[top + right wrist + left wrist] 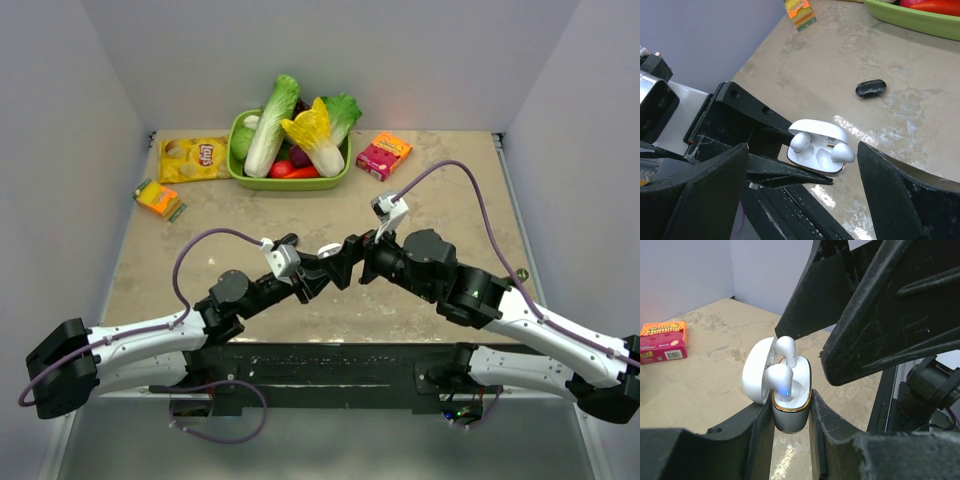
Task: Insert the wireless bluetooth earbuds into the charging case
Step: Place the earbud in the charging case.
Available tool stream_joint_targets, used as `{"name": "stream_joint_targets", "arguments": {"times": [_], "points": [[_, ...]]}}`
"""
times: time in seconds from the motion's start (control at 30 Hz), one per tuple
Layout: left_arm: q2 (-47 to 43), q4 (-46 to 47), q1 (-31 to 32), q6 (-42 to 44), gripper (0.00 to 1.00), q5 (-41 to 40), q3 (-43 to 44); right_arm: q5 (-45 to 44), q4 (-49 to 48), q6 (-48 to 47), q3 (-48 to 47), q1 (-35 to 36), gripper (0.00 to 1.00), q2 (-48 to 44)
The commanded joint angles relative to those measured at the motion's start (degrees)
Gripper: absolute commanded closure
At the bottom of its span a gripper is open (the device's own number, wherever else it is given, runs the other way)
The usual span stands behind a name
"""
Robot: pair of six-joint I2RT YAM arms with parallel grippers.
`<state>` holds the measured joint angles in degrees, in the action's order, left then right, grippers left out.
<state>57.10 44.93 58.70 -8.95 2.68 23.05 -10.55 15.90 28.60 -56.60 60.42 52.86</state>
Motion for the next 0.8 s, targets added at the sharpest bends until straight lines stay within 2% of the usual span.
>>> {"name": "stream_joint_targets", "arguments": {"times": [0.0,0.77], "points": [[0.3,3.4,0.4,0.0,1.00,-1.6,2.4,0.7,-1.9,1.1,0.3,0.0,0.08,-0.7],[2.1,3.6,0.3,0.7,1.00,-4.1,3.6,4.6,-3.8,2.8,1.8,0.0,0.09,-1.4]]}}
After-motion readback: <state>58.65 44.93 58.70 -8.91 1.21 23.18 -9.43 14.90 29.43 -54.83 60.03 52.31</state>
